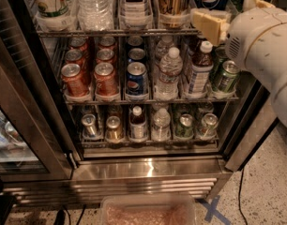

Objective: Pick pepsi can from top shelf of fridge

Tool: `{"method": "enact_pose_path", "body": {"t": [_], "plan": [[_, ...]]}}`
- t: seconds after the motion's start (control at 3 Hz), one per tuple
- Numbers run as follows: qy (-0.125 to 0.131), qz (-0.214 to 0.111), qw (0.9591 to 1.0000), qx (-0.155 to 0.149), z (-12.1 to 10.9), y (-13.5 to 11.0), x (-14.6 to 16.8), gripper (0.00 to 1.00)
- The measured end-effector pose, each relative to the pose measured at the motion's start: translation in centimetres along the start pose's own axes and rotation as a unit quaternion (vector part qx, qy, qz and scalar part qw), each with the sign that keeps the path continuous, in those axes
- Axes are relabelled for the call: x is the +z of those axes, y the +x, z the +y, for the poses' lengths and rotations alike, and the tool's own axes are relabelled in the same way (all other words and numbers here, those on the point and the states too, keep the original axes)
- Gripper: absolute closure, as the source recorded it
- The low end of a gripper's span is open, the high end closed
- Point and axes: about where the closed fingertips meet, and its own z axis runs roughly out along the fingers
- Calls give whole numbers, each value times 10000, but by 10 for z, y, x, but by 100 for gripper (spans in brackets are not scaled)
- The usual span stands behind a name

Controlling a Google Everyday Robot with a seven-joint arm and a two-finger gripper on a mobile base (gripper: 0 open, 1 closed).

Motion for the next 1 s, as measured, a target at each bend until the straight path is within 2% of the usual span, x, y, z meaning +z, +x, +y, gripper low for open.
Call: {"method": "enact_pose_path", "body": {"t": [0.33, 0.67, 1.0], "plan": [[-55, -191, 9998, -95, 7, -2, 5, 39], [33, -284, 9994, -191, -2, 2, 1, 38], [126, -341, 9990, -251, -14, 7, -2, 26]]}}
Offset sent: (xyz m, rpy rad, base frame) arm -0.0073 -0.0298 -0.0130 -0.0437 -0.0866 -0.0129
